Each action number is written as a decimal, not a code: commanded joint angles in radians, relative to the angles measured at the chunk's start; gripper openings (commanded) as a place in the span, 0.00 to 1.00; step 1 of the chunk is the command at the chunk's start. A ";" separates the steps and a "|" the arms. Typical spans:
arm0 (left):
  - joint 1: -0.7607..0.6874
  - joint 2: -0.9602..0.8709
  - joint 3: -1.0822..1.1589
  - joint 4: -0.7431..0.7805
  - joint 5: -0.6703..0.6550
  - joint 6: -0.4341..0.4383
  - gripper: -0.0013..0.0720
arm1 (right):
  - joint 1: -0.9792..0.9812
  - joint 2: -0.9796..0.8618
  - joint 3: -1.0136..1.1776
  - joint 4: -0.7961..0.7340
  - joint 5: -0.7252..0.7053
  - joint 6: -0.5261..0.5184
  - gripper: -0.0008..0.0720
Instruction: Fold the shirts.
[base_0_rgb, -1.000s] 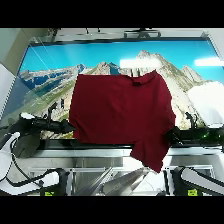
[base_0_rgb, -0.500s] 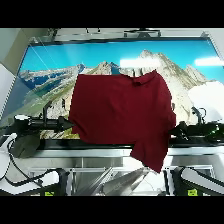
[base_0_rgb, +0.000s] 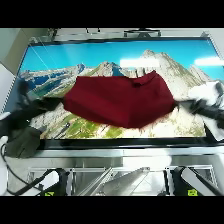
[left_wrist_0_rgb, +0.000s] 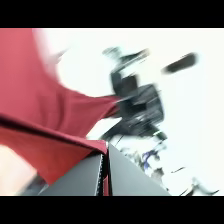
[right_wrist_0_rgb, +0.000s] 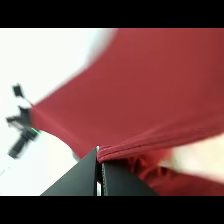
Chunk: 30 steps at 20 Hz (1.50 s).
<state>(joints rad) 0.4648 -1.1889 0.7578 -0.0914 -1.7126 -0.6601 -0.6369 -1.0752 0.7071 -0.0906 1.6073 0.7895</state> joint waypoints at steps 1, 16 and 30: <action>0.032 0.202 0.185 -0.383 -0.123 0.013 0.04 | -0.006 0.245 0.211 0.449 -0.005 -0.035 0.05; 0.303 0.100 0.822 -0.155 0.090 -0.268 0.04 | -0.054 0.259 0.747 0.189 -0.461 -0.045 0.04; -0.158 -0.706 0.835 0.438 0.447 -0.261 0.04 | 0.254 -0.536 0.480 0.067 -0.565 -0.170 0.04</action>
<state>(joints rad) 0.3241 -1.7344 1.5826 0.3012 -1.3724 -0.9241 -0.3962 -1.4395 1.2053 -0.1081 1.0603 0.6819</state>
